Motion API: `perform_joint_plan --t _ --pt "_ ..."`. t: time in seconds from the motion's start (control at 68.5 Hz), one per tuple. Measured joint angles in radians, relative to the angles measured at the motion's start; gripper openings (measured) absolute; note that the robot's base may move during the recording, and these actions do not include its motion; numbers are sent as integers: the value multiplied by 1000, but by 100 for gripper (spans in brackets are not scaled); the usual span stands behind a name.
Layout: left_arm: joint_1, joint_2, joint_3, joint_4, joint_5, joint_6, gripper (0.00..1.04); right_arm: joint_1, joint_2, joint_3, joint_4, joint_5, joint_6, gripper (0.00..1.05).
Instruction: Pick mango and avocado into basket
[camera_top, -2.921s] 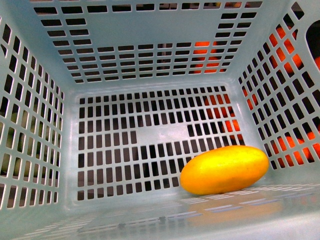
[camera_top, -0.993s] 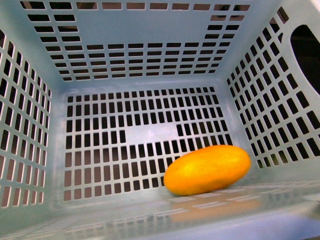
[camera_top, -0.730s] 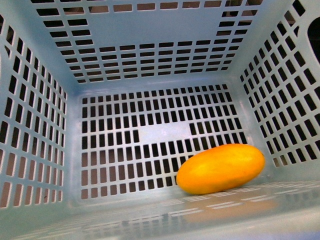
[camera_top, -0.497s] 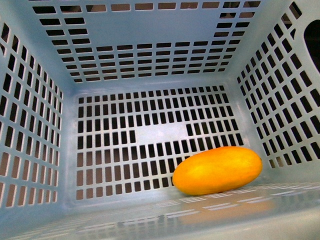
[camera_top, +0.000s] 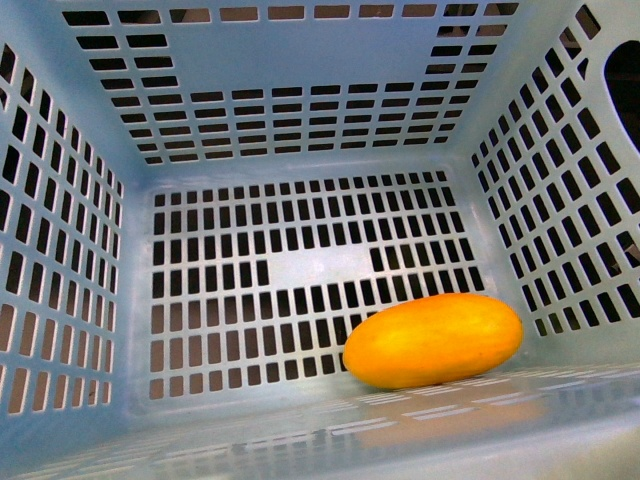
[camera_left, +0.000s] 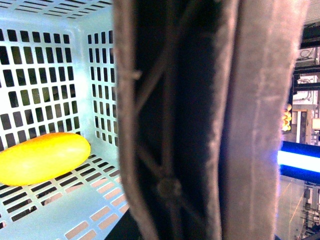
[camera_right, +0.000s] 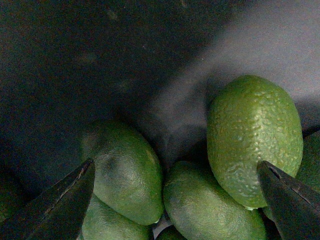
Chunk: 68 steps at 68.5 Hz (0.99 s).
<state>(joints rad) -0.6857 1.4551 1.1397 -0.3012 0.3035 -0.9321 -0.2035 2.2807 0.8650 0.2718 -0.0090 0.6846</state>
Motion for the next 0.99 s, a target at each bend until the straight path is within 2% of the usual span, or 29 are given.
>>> perform_joint_plan --t 0.467,0.993 --pt "0 0 0 0 0 0 14 12 39 27 8 -18 66 96" --pt "0 0 0 0 0 0 14 -92 -29 28 -52 -13 33 96"
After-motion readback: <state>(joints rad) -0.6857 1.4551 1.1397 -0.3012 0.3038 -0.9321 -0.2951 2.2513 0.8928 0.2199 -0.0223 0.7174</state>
